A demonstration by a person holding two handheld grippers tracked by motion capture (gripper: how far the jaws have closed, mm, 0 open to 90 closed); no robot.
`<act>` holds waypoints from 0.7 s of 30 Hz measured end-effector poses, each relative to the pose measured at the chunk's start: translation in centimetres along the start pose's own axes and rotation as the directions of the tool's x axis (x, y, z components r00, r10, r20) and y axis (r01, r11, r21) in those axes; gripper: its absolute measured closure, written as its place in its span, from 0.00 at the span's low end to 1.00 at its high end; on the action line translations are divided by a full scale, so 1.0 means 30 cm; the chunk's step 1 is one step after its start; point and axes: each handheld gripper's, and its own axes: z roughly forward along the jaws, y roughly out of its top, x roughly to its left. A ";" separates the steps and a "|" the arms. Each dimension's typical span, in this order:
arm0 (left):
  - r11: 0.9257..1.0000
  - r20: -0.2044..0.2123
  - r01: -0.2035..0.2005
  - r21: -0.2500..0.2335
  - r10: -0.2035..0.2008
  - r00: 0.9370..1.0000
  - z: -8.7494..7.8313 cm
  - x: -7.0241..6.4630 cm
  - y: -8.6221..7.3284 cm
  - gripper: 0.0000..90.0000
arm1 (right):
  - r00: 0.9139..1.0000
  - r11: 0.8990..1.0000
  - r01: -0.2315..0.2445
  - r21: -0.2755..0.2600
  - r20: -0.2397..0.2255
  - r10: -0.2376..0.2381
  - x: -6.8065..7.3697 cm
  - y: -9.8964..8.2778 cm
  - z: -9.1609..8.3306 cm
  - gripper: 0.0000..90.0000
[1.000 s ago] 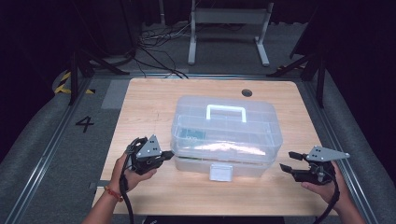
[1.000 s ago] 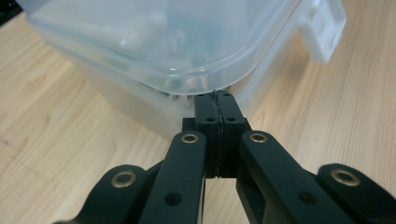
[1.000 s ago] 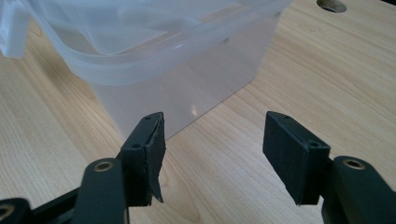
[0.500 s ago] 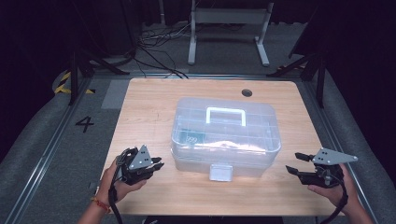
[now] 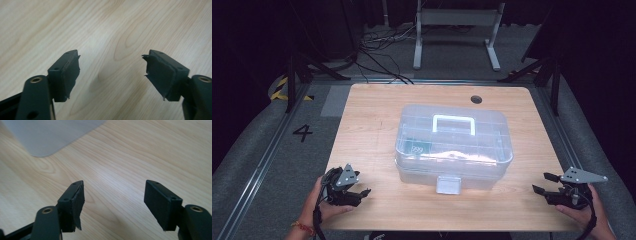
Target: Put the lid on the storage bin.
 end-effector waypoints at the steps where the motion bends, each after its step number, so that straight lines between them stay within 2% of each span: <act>1: 1.000 -0.001 0.014 -0.004 -0.014 1.000 0.005 0.001 -0.010 0.26 | 1.000 1.000 -0.020 0.002 0.005 0.020 -0.011 -0.013 0.005 0.35; 3: 0.999 0.015 0.037 -0.003 -0.036 0.999 0.018 0.005 -0.032 0.24 | 0.999 0.999 -0.052 0.003 0.012 0.052 -0.030 -0.032 0.015 0.34; 4: 0.998 0.027 0.057 -0.022 -0.057 0.998 0.026 0.008 -0.046 0.21 | 0.998 0.998 -0.065 0.002 0.009 0.065 -0.039 -0.039 0.020 0.33; 5: 0.996 0.042 0.082 -0.037 -0.080 0.996 0.030 0.010 -0.053 0.17 | 0.996 0.996 -0.086 0.003 0.014 0.086 -0.051 -0.051 0.030 0.33; 7: 0.991 0.061 0.122 -0.056 -0.119 0.991 0.034 0.018 -0.066 0.17 | 0.993 0.993 -0.115 0.008 0.028 0.114 -0.066 -0.066 0.048 0.31; 8: 0.990 0.059 0.124 -0.073 -0.120 0.991 0.034 0.015 -0.074 0.17 | 0.991 0.992 -0.127 0.019 0.043 0.126 -0.071 -0.074 0.059 0.29; 9: 0.989 0.058 0.125 -0.084 -0.121 0.991 0.035 0.015 -0.079 0.17 | 0.989 0.992 -0.122 0.011 0.079 0.121 -0.073 -0.077 0.066 0.29; 12: 0.987 0.051 0.135 -0.087 -0.131 0.990 0.037 0.011 -0.078 0.16 | 0.988 0.992 -0.127 0.010 0.091 0.126 -0.073 -0.076 0.071 0.26; 21: 0.986 0.037 0.144 -0.088 -0.142 0.989 0.034 0.009 -0.082 0.16 | 0.987 0.992 -0.130 0.004 0.098 0.129 -0.073 -0.077 0.075 0.25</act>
